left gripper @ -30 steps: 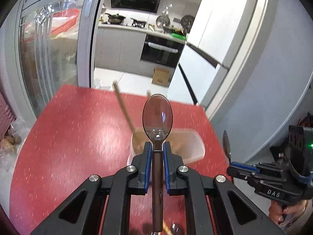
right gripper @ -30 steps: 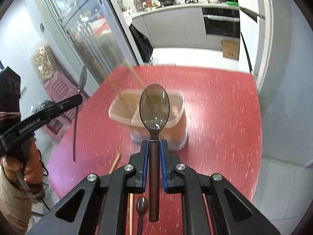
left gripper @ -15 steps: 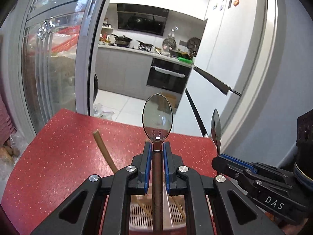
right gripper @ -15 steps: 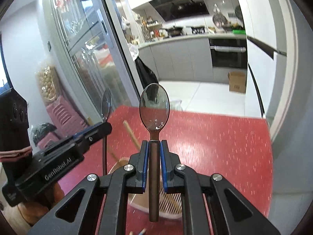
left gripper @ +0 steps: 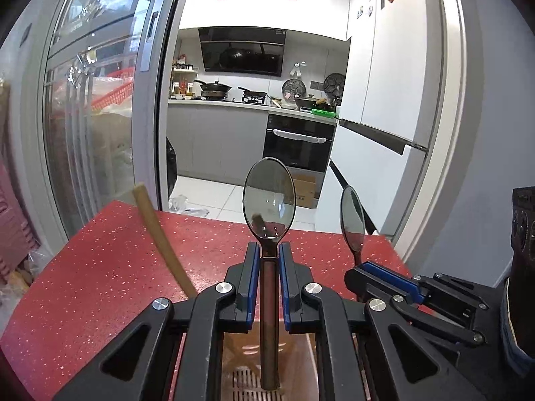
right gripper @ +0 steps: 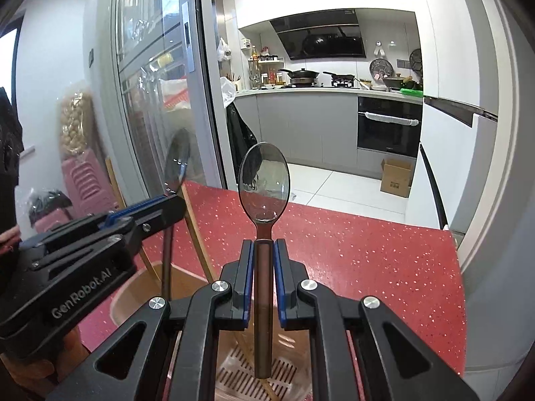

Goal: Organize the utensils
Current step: 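Lift both spoons and lower them bowl-up into the beige holder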

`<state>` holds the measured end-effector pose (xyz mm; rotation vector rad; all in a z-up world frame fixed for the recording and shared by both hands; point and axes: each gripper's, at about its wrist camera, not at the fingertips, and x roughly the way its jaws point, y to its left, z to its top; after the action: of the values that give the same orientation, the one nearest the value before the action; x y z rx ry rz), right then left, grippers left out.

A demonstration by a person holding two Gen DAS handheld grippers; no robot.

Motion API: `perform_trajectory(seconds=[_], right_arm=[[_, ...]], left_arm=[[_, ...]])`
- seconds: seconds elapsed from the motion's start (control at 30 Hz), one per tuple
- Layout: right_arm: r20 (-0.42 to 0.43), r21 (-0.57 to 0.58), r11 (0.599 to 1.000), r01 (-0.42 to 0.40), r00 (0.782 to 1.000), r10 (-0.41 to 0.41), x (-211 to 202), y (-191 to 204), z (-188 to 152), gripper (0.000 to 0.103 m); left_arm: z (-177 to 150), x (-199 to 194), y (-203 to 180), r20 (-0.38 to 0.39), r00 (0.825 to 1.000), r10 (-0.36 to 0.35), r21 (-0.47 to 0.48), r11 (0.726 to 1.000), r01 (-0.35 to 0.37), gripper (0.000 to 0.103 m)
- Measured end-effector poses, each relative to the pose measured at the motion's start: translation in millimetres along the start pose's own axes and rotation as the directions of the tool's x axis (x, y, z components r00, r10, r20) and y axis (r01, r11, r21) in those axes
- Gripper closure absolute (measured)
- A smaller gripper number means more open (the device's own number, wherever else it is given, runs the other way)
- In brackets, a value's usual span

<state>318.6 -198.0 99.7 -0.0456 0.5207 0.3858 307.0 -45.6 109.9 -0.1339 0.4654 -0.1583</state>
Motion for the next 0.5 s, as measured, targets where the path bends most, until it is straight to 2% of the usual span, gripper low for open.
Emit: perform_trajectory(seconds=[0.3,0.5], right_arm=[[-0.012,-0.068,0.998,0.010,1.000,-0.011,-6,9,-24,0.091],[-0.052,-0.079,0.997,-0.001,0.999,-0.003,-6,9,-33,0.090]], left_arm=[[-18,-8,-4,-0.021,1.000,0.019,0.058,0.998,-0.017,0.064],[-25,-10,1,-0.058,0.998,0.036,0.045,0.998,-0.034,0.064]])
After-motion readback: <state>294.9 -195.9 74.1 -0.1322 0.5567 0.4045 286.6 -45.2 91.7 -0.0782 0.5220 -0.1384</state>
